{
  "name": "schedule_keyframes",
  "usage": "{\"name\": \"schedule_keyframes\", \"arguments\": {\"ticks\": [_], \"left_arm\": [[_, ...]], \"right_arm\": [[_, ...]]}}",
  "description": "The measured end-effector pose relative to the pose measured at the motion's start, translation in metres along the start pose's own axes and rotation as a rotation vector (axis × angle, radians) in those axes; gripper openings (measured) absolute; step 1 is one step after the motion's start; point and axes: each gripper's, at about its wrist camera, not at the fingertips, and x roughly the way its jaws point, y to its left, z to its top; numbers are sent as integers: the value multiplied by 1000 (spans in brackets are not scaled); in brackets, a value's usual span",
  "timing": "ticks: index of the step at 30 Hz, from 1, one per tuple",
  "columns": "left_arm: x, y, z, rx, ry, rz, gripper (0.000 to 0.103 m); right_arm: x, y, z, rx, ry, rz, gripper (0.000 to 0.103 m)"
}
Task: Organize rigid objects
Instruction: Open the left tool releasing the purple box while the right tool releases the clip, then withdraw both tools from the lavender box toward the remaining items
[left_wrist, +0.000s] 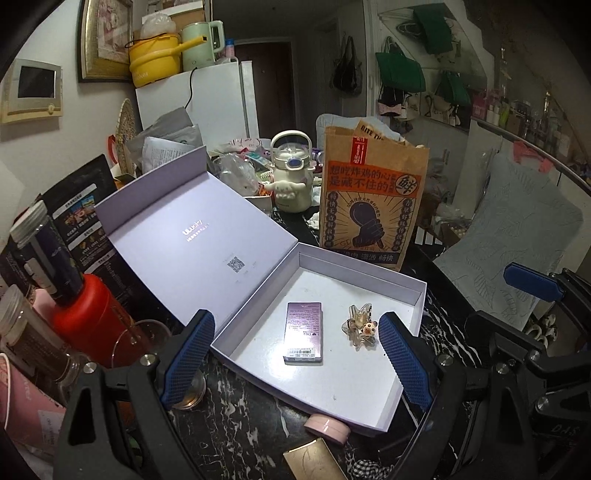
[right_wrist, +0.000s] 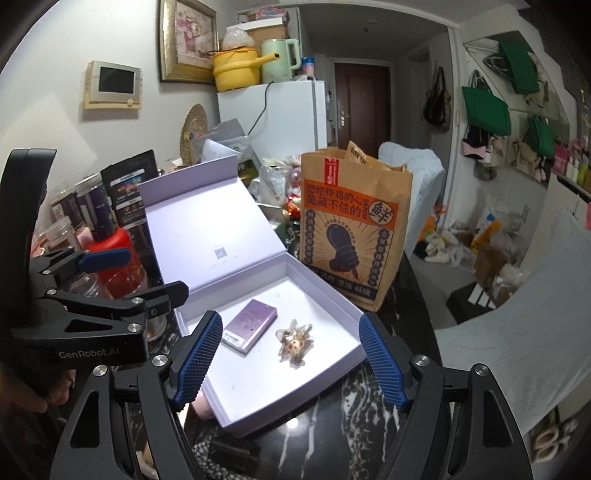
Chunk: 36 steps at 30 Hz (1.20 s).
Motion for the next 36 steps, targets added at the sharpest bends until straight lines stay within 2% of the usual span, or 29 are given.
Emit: {"name": "schedule_keyframes", "arguments": {"ticks": [4, 8, 9, 10, 14, 36], "left_arm": [[-15, 2, -6, -4, -25, 16, 91], [-24, 5, -14, -20, -26, 9, 92], [-26, 6, -16, -20, -26, 10, 100], [-28, 6, -20, -22, -30, 13, 103], [-36, 7, -30, -11, -42, 35, 103], [-48, 14, -89, -11, 20, 4, 103]], "right_arm": [[-12, 6, -3, -11, -8, 0, 78], [-21, 11, -9, -15, -11, -2, 83], [-24, 12, -10, -11, -11, -4, 83], [-26, 13, -12, -9, -13, -4, 83], [-33, 17, -22, -1, -13, -7, 83], [-59, 40, -83, -12, 23, 12, 83]]}}
